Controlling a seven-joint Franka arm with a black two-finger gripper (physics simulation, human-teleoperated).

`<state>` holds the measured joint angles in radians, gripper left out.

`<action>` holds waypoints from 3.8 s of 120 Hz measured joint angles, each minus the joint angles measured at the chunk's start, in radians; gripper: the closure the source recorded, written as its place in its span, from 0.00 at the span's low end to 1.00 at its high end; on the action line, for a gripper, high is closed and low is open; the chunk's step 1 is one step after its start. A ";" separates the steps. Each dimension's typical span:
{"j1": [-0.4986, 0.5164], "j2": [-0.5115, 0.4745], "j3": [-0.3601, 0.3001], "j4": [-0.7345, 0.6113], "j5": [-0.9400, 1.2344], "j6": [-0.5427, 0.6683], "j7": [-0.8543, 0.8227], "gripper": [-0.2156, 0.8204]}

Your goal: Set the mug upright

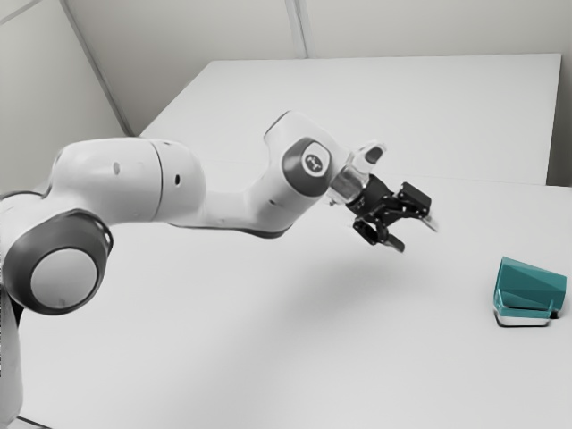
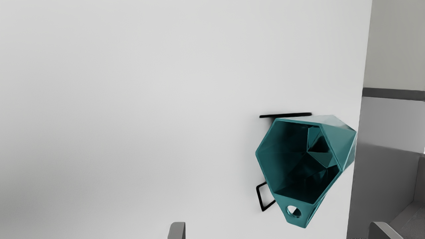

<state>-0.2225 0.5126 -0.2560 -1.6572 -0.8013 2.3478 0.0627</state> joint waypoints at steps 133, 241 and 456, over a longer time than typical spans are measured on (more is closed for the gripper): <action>-0.158 0.349 -0.079 0.365 -0.235 0.086 0.167 0.21; -0.121 0.338 -0.133 0.367 -0.267 0.087 0.295 0.93; 0.373 -0.457 -0.076 -0.476 0.909 -0.109 -0.154 0.96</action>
<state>0.1508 0.0555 -0.3324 -2.1336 0.1080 2.2386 -0.0909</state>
